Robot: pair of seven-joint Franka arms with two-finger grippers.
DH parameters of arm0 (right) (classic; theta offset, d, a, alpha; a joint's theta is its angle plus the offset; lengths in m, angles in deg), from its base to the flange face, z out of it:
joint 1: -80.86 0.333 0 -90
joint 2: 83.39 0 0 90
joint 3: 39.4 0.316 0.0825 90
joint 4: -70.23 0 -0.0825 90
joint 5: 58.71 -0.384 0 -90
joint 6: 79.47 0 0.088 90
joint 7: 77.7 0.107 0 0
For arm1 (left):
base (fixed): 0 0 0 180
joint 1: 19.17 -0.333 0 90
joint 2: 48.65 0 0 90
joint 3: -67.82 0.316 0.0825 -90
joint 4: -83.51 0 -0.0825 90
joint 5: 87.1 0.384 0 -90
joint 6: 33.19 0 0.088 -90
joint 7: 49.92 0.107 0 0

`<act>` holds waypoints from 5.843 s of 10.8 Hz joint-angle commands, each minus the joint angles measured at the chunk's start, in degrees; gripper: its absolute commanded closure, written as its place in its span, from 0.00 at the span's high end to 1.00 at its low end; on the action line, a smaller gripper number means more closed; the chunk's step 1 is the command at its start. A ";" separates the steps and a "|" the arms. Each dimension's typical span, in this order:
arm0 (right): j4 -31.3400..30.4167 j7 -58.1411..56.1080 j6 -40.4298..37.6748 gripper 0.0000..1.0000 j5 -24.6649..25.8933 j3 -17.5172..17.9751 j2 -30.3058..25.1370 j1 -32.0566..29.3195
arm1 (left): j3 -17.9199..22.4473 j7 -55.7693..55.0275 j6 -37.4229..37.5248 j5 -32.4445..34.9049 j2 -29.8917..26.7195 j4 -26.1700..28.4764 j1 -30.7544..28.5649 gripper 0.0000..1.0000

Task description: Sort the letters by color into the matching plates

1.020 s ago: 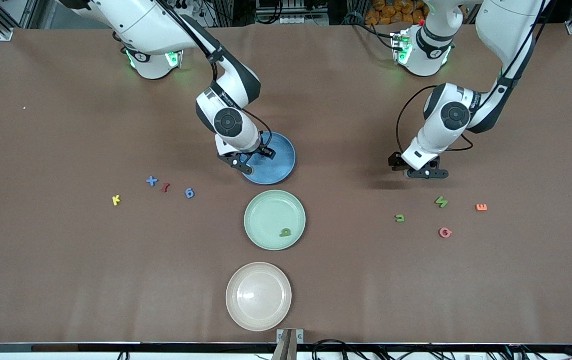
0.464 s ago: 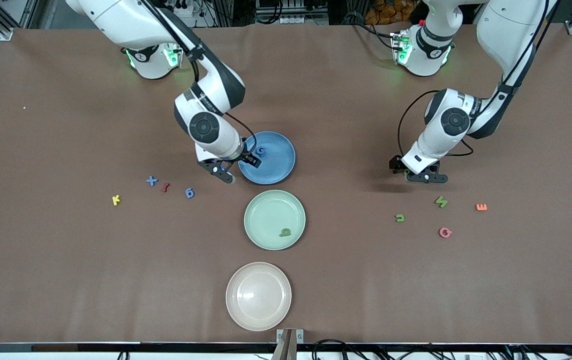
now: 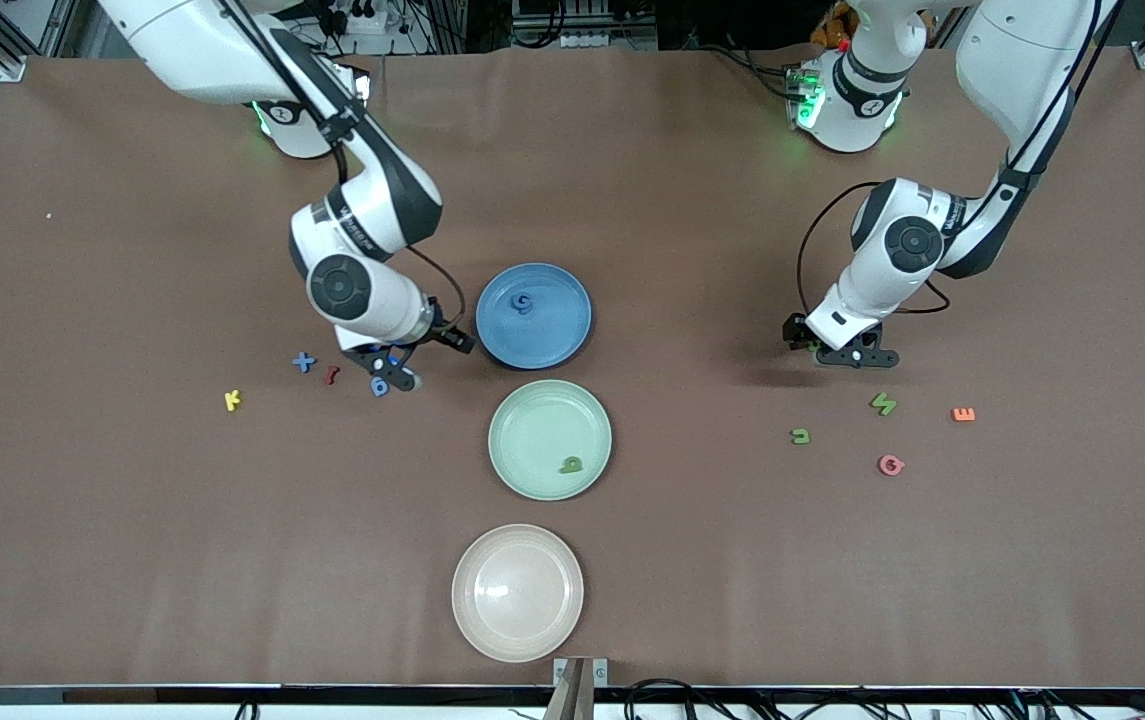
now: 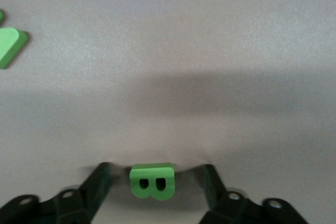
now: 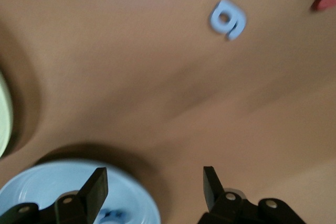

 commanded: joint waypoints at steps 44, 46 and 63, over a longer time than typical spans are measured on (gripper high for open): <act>-0.76 -20.69 2.50 0.00 10.69 3.52 0.99 4.08 | 3.58 -50.82 12.31 3.61 20.30 -47.63 21.00 1.00; -0.76 -16.20 2.94 0.00 10.69 3.53 1.69 7.33 | 3.49 -45.09 17.68 3.52 20.21 -47.72 19.24 1.00; -0.32 -8.62 8.56 0.38 9.21 3.80 6.27 12.00 | 0.85 -10.20 14.10 3.26 15.29 -31.02 5.53 1.00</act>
